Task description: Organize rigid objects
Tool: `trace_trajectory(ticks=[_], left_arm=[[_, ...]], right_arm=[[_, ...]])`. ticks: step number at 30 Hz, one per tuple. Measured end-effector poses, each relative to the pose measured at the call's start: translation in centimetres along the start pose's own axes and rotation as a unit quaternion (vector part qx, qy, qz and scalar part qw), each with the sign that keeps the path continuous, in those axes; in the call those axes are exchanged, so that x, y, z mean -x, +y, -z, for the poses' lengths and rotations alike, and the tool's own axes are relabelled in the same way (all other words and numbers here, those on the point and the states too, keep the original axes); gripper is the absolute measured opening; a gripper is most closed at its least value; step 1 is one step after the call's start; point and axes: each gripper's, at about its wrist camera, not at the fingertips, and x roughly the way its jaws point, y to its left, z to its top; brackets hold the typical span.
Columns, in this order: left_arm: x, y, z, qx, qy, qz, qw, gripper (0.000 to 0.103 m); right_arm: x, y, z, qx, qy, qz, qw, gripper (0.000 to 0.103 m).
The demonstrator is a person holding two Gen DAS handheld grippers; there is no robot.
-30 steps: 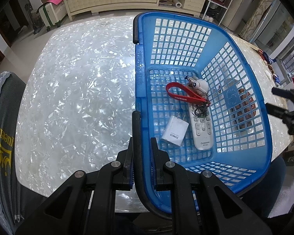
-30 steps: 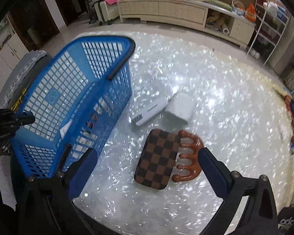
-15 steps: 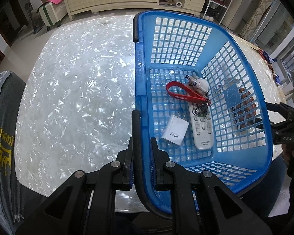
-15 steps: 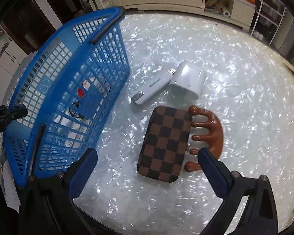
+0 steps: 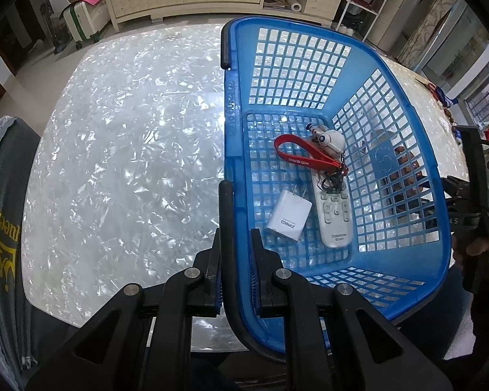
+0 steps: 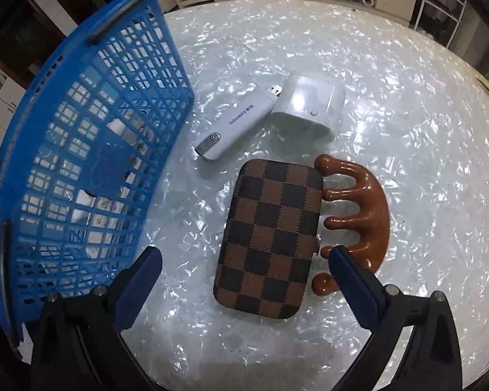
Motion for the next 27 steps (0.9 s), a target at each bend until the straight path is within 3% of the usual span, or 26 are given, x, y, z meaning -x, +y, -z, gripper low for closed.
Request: trace_trajectory(ticks=[5, 13, 19, 22, 27], left_arm=[[0.0, 0.0, 0.0, 0.000, -0.001, -0.001, 1.0000, 0.014], [0.0, 0.0, 0.0, 0.000, -0.002, -0.002, 1.0000, 0.014], [0.0, 0.0, 0.0, 0.000, -0.001, -0.001, 1.0000, 0.015], [0.0, 0.0, 0.0, 0.000, -0.002, -0.002, 1.0000, 0.015], [0.0, 0.0, 0.1, 0.000, -0.001, -0.001, 1.0000, 0.015]], right_arm=[[-1.3, 0.8, -1.0, 0.003, 0.002, 0.022, 1.000, 0.103], [-4.2, 4.4, -1.2, 0.070, 0.010, 0.108, 0.992, 0.103], [-4.8, 4.9, -1.5, 0.071, 0.009, 0.118, 0.990, 0.087], [-4.5, 4.7, -1.2, 0.072, 0.009, 0.116, 0.991, 0.070], [-3.5, 4.2, -1.1, 0.075, 0.006, 0.117, 0.990, 0.069]])
